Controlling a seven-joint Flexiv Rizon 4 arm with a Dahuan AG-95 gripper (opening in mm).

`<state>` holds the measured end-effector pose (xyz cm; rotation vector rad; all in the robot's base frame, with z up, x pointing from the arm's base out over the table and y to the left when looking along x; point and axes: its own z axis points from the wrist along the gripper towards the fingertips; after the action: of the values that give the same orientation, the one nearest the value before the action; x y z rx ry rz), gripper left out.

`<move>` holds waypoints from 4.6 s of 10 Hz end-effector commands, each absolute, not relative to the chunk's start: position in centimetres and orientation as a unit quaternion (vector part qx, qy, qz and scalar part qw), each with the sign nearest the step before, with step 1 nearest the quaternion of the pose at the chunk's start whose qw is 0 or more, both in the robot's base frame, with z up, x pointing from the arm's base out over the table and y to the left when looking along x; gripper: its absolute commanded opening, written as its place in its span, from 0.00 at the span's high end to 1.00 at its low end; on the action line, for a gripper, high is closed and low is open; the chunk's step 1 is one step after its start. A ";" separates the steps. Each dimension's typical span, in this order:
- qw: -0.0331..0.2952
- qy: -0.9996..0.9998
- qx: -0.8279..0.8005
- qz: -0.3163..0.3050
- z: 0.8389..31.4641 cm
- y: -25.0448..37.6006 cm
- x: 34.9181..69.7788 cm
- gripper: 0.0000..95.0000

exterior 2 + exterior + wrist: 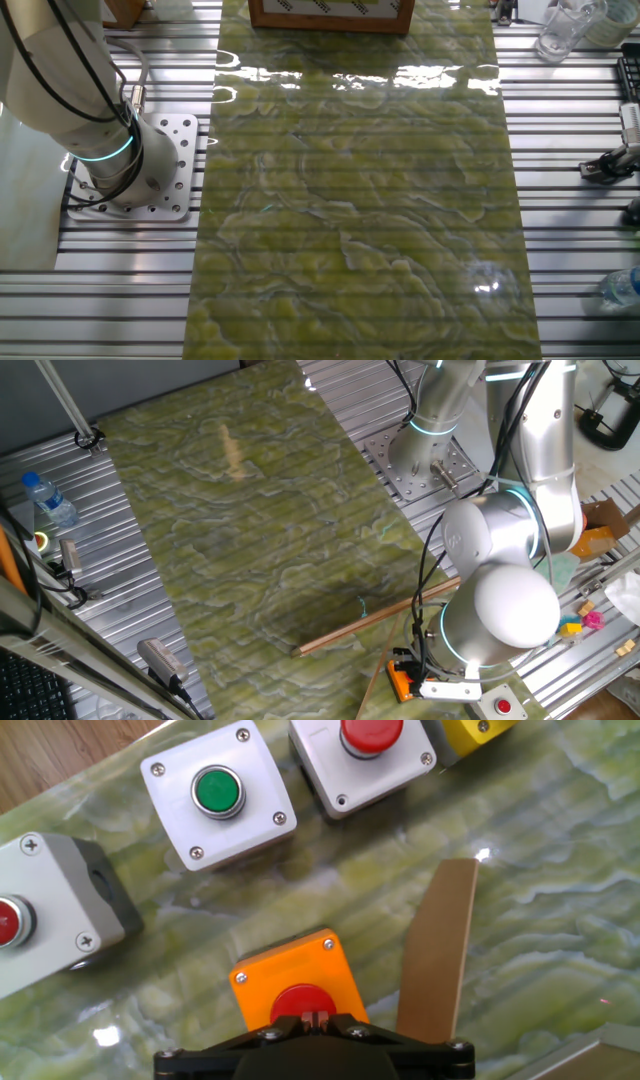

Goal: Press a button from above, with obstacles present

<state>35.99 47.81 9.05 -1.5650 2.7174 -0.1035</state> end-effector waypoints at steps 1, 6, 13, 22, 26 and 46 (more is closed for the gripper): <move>0.007 0.867 -0.498 -0.035 5.8 47.6 36.1 1.00; 0.008 0.867 -0.497 -0.036 5.5 48.0 36.5 1.00; 0.014 0.866 -0.497 -0.044 4.0 48.0 36.4 1.00; 0.015 0.868 -0.493 -0.049 4.2 48.8 37.2 1.00; 0.014 0.870 -0.491 -0.051 5.1 49.0 37.3 1.00; -0.001 0.926 -0.378 -0.012 19.2 51.4 34.1 1.00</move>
<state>34.22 51.28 19.15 -1.1934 2.9079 -0.0405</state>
